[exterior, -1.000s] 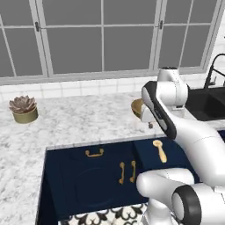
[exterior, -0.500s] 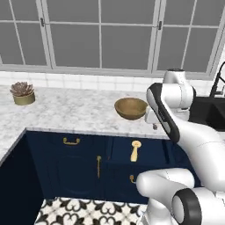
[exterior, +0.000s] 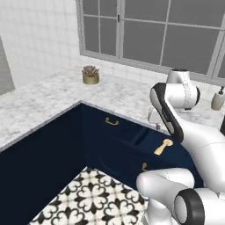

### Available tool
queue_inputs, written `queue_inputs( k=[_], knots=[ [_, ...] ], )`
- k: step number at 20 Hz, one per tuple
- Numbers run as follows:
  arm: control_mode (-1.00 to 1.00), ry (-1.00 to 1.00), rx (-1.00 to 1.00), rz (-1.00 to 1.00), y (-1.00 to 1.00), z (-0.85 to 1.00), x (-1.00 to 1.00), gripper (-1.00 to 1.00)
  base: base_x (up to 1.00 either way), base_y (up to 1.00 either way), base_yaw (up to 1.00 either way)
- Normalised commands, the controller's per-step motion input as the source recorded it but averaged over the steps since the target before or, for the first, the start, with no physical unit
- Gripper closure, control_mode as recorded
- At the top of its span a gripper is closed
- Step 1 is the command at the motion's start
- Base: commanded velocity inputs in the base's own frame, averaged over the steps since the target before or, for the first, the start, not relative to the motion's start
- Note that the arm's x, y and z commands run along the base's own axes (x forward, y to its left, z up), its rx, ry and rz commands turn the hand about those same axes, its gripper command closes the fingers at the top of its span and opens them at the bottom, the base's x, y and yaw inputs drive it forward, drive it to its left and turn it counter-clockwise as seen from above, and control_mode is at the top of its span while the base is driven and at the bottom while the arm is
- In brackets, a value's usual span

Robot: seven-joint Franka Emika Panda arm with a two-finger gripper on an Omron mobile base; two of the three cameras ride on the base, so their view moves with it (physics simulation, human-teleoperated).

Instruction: Pick the pizza cutter from the drawer and place it on the counter.

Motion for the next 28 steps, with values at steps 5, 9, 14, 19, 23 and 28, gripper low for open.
queue_inputs(
  k=[5, 9, 14, 19, 23, 28],
  knots=[
    [1.00, 0.00, 0.00, 0.00, 0.00, 0.00, 0.00, -1.00, -0.28, -0.93, 0.67],
    [1.00, 0.00, 0.00, 0.00, 0.00, 0.00, 0.00, -1.00, -0.36, -0.96, 0.60],
    [1.00, 0.00, 0.00, 0.00, 0.00, 0.00, 0.00, -1.00, 0.01, -0.86, 0.51],
    [1.00, 0.00, 0.00, 0.00, 0.00, 0.00, 0.00, -1.00, -0.02, -0.61, 0.52],
    [1.00, 0.00, 0.00, 0.00, 0.00, 0.00, 0.00, -1.00, -0.76, -0.58, 0.54],
    [1.00, 0.00, 0.00, 0.00, 0.00, 0.00, 0.00, -1.00, -0.37, -0.43, 0.30]
  ],
)
